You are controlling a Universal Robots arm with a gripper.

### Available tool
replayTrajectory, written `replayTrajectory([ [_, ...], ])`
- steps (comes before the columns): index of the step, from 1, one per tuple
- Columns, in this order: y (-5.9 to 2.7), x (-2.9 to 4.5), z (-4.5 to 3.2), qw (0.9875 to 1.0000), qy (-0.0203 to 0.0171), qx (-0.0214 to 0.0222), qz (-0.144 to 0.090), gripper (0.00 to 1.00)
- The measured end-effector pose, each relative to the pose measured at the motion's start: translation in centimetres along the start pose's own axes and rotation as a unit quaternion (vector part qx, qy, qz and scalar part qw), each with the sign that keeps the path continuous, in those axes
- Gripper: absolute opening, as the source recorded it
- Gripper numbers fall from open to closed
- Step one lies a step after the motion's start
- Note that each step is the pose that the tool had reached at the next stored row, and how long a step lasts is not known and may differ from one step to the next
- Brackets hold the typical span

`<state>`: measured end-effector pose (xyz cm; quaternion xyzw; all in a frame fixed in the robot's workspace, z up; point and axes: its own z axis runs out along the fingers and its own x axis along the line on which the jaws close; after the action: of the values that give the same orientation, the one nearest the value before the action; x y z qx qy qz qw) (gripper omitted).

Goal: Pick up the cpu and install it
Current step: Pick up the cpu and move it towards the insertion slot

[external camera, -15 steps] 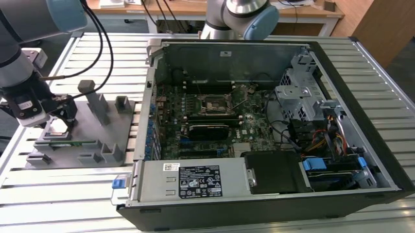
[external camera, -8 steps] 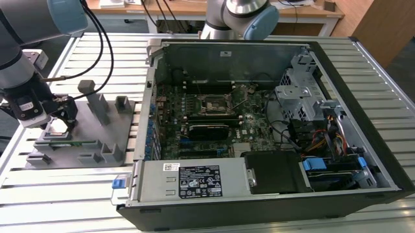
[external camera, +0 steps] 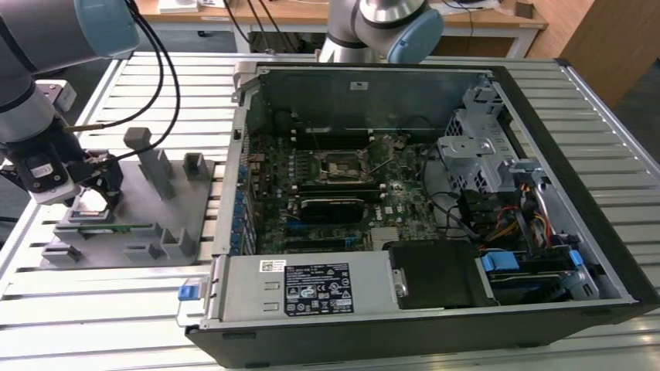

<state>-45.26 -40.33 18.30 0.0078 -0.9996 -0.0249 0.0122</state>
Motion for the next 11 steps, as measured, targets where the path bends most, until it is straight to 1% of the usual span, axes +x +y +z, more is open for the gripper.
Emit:
replayTrajectory([
  [11, 0.00, 0.01, 0.01, 1.0000, -0.0004, 0.0000, 0.009, 0.69],
])
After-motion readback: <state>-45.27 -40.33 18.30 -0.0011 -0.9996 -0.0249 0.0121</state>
